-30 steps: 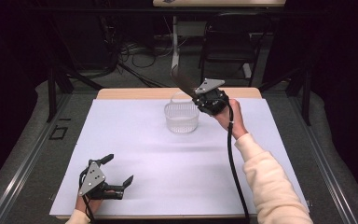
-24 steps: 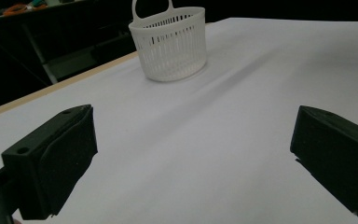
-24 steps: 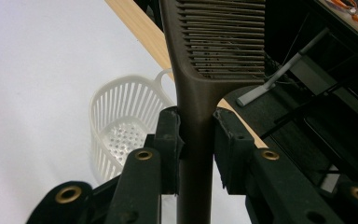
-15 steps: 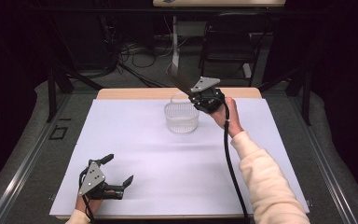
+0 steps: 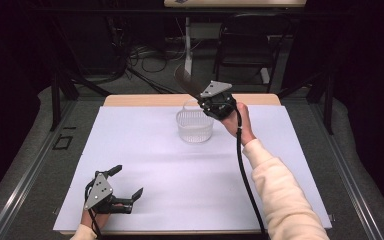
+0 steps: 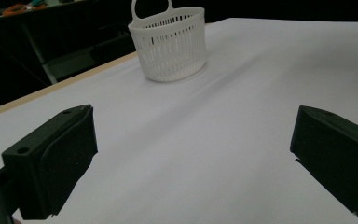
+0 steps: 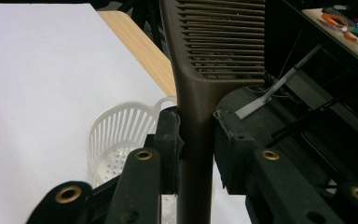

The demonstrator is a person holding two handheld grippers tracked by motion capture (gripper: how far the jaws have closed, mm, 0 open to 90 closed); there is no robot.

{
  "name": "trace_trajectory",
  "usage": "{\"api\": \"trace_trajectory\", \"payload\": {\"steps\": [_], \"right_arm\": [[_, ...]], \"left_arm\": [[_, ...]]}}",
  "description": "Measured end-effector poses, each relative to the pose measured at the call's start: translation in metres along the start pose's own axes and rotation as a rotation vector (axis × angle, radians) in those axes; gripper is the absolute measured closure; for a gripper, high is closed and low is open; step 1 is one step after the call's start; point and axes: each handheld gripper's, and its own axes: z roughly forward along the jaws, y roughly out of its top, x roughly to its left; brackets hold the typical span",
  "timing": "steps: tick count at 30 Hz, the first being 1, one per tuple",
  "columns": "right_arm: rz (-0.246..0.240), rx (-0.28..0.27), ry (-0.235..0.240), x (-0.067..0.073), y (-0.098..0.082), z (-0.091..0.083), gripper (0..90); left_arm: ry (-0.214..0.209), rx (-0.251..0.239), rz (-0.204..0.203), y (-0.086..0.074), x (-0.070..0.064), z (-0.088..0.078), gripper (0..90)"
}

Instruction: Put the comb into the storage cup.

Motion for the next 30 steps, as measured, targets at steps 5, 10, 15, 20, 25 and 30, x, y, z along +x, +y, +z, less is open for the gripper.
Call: {"api": "trace_trajectory", "payload": {"steps": [5,10,15,20,25,30], "right_arm": [[-0.004,-0.005,-0.001,0.002,0.002,0.003,72.7],[-0.004,-0.014,-0.001,0.002,0.004,0.004,72.7],[-0.01,-0.018,-0.001,0.003,0.004,0.007,72.8],[-0.008,-0.034,0.0,0.005,0.005,0.01,72.8],[-0.01,-0.051,-0.003,0.007,0.005,0.013,72.8],[-0.016,-0.057,-0.005,0.009,0.005,0.018,72.7]], "left_arm": [[0.001,0.0,-0.001,0.0,0.0,0.0,0.6],[0.0,0.001,0.001,0.0,0.0,0.0,0.6],[0.002,0.0,0.003,0.0,0.0,0.0,0.7],[0.003,0.0,0.003,0.0,0.0,0.0,0.7],[0.003,0.0,0.004,0.0,0.0,-0.001,0.7],[0.004,0.001,0.004,0.0,0.0,-0.001,0.8]]}}
